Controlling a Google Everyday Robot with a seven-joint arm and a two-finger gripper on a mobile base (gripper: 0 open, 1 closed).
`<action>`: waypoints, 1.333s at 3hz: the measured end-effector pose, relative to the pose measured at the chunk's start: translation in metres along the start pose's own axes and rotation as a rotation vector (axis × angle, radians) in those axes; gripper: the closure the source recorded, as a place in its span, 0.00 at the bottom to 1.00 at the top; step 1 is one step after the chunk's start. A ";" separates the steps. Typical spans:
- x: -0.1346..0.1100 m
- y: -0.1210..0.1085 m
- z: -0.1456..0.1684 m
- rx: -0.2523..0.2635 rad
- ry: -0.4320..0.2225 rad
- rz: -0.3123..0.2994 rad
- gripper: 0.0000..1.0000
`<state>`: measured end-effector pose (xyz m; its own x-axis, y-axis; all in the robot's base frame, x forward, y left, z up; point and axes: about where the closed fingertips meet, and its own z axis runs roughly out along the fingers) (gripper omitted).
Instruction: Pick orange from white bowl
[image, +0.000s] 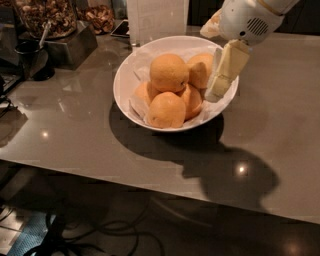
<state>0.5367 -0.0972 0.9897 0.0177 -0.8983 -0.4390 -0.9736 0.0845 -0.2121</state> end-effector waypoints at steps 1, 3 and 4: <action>0.001 0.000 -0.001 0.010 -0.001 0.007 0.00; -0.018 -0.017 0.022 -0.040 0.000 -0.030 0.00; -0.041 -0.037 0.050 -0.096 0.003 -0.074 0.00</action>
Offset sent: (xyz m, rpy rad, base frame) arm 0.0332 0.0287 -0.0157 0.0026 0.0392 0.0545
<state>0.5832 -0.0420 0.9720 0.0901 -0.9019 -0.4224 -0.9870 -0.0241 -0.1590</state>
